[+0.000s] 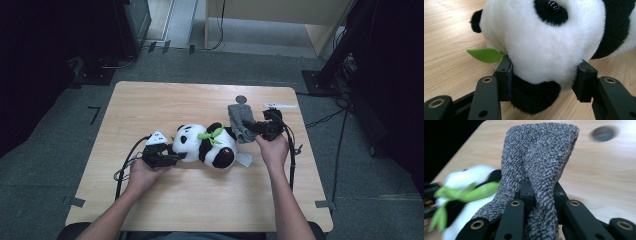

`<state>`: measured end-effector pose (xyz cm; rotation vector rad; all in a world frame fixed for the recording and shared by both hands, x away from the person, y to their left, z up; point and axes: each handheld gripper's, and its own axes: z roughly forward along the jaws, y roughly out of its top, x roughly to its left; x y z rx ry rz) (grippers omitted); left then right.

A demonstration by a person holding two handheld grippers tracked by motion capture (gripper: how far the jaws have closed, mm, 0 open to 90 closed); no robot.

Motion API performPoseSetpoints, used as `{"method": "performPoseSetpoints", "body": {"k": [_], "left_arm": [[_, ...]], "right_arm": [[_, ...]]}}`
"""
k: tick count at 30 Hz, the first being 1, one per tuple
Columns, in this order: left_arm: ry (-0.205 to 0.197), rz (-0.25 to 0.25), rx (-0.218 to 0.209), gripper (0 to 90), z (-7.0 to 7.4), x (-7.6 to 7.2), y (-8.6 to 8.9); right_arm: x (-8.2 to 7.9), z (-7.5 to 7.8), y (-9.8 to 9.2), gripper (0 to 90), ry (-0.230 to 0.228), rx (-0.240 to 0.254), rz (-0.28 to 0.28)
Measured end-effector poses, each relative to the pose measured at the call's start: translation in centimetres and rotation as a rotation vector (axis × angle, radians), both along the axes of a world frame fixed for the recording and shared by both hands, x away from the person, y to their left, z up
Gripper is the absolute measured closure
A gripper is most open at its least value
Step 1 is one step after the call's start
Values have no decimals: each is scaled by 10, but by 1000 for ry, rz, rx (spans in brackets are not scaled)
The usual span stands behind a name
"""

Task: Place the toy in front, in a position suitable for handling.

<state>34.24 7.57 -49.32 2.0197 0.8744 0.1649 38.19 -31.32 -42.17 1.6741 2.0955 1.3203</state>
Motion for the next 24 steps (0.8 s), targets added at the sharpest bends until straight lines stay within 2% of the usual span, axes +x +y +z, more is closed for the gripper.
{"method": "performPoseSetpoints", "body": {"k": [1,3,4,6,8,11,13,14,17,21,24], "left_arm": [[-1,-1,-1,453,0,0,0],[-2,-1,-1,453,0,0,0],[-3,-1,-1,453,0,0,0],[-3,0,-2,453,0,0,0],[-2,1,-2,453,0,0,0],[-2,-1,1,452,0,0,0],[-5,-4,4,452,0,0,0],[-5,-4,5,452,0,0,0],[-4,-4,5,451,0,0,0],[-5,-3,2,451,-1,0,0],[-6,-2,3,451,-1,0,0]], "right_arm": [[0,-1,-2,786,3,-14,-5],[0,-6,-3,786,10,-4,20],[-2,-8,-1,786,10,-31,28],[-4,-13,4,787,21,-55,35],[-3,-19,6,788,43,-88,28],[-3,-31,5,788,95,-91,31],[-4,-43,11,787,144,-138,69],[-5,-46,14,787,153,-159,74],[-6,-40,4,787,127,-136,45],[-11,-18,-21,787,61,-40,-23],[-15,0,-29,787,15,-3,-33]]}}
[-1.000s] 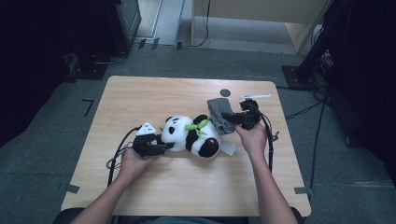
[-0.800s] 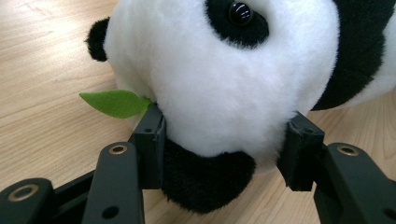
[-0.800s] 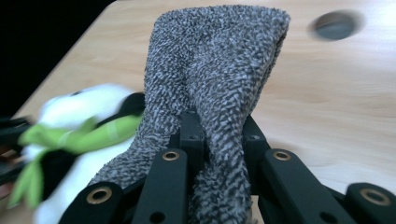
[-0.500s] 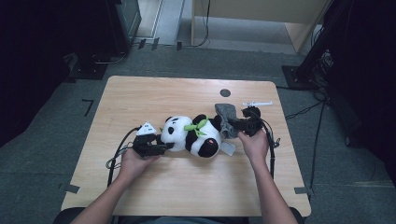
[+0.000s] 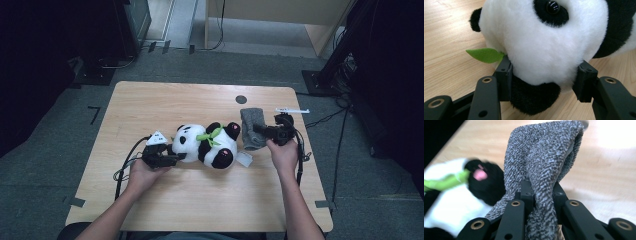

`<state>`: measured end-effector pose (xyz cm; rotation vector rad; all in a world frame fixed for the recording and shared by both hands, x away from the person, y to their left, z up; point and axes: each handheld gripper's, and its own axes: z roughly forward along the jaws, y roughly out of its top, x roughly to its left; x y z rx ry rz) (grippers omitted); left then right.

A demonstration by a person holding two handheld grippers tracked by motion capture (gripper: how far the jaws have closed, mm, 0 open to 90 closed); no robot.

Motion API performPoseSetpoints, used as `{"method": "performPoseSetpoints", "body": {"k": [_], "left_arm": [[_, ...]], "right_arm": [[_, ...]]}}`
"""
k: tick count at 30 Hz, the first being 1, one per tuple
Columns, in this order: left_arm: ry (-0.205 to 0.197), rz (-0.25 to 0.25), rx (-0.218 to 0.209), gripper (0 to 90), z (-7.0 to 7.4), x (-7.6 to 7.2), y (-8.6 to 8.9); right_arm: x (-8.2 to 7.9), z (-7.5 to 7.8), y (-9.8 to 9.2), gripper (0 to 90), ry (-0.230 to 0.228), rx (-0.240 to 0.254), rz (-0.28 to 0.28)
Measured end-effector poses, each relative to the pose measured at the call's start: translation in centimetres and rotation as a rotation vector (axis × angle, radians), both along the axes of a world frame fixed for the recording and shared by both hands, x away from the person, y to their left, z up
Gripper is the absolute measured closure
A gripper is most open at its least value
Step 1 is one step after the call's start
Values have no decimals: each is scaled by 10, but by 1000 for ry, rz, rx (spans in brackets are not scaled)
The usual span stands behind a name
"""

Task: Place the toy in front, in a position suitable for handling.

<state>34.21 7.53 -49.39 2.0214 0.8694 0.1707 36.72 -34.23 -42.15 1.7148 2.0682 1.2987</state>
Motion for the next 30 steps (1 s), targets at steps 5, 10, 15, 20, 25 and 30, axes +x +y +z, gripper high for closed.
{"method": "performPoseSetpoints", "body": {"k": [5,10,15,20,25,30], "left_arm": [[-2,1,-1,451,0,0,-1],[-2,-6,6,450,0,0,0],[0,-2,0,450,0,0,-1],[0,1,-3,450,0,0,-1],[-3,1,-5,450,-1,0,-1],[-4,2,-8,449,-1,1,-1]], "right_arm": [[2,22,10,786,-50,53,49],[10,20,32,786,-26,67,126],[13,-2,40,786,5,-18,105],[8,-15,36,788,27,-35,66],[5,-21,37,789,35,-42,67],[4,-26,37,788,58,-48,64]]}}
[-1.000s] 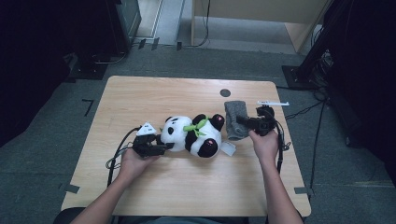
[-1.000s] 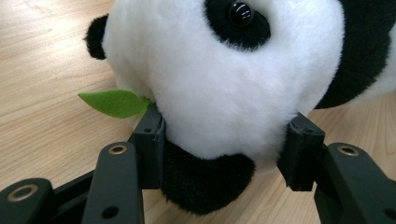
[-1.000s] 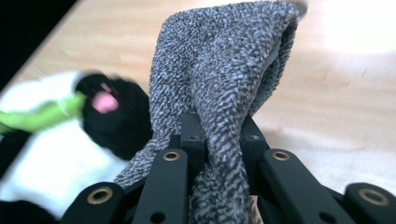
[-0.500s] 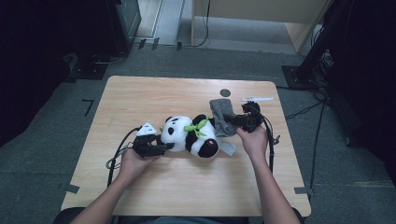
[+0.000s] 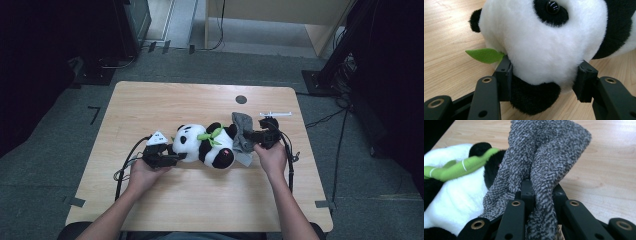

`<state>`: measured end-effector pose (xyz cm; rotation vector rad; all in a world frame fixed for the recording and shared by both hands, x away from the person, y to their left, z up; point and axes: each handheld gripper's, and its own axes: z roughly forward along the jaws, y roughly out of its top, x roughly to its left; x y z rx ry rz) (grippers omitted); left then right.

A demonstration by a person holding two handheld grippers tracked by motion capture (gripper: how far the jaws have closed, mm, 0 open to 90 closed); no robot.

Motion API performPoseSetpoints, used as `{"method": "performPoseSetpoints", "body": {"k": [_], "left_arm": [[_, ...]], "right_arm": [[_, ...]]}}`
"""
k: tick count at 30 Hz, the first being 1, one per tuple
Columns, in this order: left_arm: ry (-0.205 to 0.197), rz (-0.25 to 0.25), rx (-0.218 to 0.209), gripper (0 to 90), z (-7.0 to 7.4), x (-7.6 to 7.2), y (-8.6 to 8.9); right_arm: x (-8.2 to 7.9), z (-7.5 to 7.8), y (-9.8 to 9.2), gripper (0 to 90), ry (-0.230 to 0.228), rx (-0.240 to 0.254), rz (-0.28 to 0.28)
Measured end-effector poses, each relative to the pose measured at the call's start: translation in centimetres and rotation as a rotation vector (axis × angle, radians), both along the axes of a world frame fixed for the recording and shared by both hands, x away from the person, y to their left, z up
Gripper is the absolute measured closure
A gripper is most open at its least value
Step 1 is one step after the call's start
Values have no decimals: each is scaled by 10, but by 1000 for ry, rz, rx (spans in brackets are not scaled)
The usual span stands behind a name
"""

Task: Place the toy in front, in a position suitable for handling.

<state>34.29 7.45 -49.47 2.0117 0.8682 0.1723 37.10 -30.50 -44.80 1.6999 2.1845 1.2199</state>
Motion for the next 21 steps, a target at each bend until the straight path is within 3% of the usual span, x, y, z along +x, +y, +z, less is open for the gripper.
{"method": "performPoseSetpoints", "body": {"k": [4,10,12,14,17,18,21], "left_arm": [[9,4,-7,449,0,2,0],[14,0,-3,450,2,5,0],[19,-2,-3,450,2,6,0],[19,-4,-1,450,2,7,-1],[22,-4,1,450,2,8,-2],[24,-3,1,450,3,8,-2],[28,-3,2,450,3,9,-3]], "right_arm": [[0,-5,3,789,26,-11,1],[2,-30,9,787,148,-91,42],[1,-32,5,787,167,-155,34],[-2,-27,-4,787,138,-152,10],[-11,-3,-21,787,29,-62,-29],[-15,8,-26,787,-14,-17,-31],[-23,33,-28,786,-99,45,8]]}}
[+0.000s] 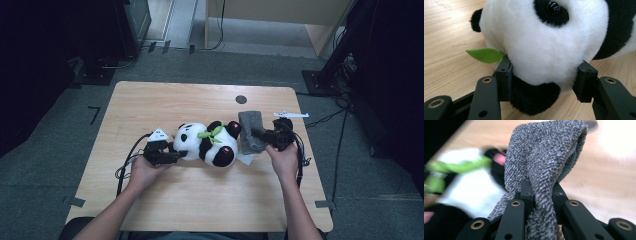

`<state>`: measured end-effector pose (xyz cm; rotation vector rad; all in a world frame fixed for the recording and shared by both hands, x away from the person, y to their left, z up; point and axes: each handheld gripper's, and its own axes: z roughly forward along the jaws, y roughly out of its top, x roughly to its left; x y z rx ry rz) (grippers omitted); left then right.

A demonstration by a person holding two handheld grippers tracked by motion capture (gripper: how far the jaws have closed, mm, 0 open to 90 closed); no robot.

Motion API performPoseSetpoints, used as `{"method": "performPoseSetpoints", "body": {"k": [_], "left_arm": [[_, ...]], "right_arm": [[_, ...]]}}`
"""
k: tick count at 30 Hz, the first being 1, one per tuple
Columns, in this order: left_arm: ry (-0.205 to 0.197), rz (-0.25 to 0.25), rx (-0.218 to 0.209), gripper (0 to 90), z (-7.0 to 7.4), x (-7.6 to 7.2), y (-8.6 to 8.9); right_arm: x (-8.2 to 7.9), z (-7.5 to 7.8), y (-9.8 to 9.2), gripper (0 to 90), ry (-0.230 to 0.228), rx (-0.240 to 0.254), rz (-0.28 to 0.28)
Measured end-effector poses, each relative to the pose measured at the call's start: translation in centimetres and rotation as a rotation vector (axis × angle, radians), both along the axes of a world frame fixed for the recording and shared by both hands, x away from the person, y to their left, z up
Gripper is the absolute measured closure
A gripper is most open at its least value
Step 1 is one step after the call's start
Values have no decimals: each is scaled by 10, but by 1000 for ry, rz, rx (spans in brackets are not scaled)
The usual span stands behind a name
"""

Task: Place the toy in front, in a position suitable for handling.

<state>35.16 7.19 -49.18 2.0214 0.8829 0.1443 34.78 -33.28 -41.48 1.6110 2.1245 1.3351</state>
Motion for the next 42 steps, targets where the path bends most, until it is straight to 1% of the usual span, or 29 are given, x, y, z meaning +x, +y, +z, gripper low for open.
{"method": "performPoseSetpoints", "body": {"k": [2,3,6,9,11,13,14,16,17,18,19,20,21,22,25,28,30,34,37,40,42], "left_arm": [[0,-1,2,450,0,0,0],[0,2,-1,450,0,0,0],[0,0,3,450,1,0,0],[0,-2,3,450,1,0,0],[0,-3,4,449,1,0,0],[0,-4,8,449,1,0,0],[-1,-4,9,449,1,0,0],[-2,-4,12,449,1,-1,-1],[0,-2,10,449,1,0,-1],[-1,-3,10,449,1,0,-1],[-4,-4,14,449,1,-1,-1],[-6,-5,20,450,1,-1,-1],[-8,-6,23,450,1,-2,-2],[-11,-10,30,450,1,-2,-2],[-6,-11,33,451,1,-3,-2],[-8,-10,32,452,0,-3,-3],[-10,-11,34,451,0,-3,-3],[-4,-11,36,452,0,-3,-3],[-1,-10,34,451,0,-3,-3],[1,-10,32,452,0,-3,-3],[2,-9,33,452,1,-3,-3]], "right_arm": [[-1,12,6,786,-33,24,43],[-1,16,9,786,-42,31,62],[2,25,28,785,-73,54,148],[8,27,43,786,-62,109,217],[14,23,52,785,-30,132,258],[21,14,59,785,13,110,277],[23,9,62,785,32,91,281],[28,-3,67,784,77,23,284],[29,-9,67,783,79,29,286],[29,-12,65,783,79,54,281],[29,-14,63,783,79,65,276],[28,-15,62,783,82,61,275],[26,-18,61,783,75,45,282],[25,-19,60,783,73,41,284],[19,-22,54,782,77,38,281],[12,-23,50,782,73,7,277],[8,-25,49,783,71,-3,278],[5,-28,45,784,72,3,272],[4,-34,40,784,70,23,265],[1,-39,34,785,78,32,259],[-1,-42,30,785,93,34,251]]}}
